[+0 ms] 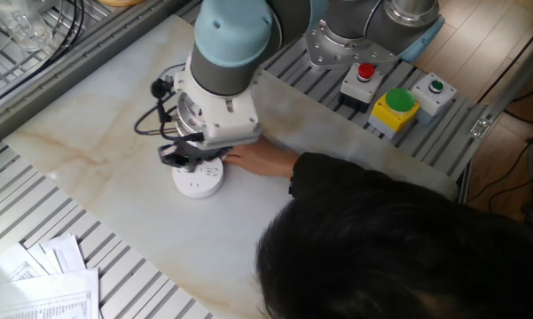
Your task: Turn on the power strip by pressing the button
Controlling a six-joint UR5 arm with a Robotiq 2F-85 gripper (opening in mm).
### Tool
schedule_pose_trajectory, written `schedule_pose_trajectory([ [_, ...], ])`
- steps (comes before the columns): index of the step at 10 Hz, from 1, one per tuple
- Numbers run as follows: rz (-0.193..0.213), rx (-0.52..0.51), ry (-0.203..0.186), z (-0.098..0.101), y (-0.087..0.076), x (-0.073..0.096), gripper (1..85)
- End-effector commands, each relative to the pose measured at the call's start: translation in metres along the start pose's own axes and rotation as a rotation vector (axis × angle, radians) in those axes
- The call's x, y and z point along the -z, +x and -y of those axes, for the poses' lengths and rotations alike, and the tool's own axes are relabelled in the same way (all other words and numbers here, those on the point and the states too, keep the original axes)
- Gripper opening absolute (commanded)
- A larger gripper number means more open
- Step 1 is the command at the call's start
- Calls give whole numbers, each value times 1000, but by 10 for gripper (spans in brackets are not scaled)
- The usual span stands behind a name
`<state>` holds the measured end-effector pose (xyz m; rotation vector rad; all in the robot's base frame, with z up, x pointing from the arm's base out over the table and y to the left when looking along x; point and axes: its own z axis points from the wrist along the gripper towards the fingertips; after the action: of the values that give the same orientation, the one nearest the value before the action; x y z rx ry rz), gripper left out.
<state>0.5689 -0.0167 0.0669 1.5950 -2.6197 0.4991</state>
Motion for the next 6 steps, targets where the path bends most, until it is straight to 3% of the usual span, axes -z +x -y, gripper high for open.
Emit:
schedule_pose_trajectory([
  [1, 13, 68, 38, 0, 1, -13, 10],
  [3, 15, 106, 54, -3, 2, -18, 10],
  [6, 26, 129, 38, -14, -1, -22, 10],
])
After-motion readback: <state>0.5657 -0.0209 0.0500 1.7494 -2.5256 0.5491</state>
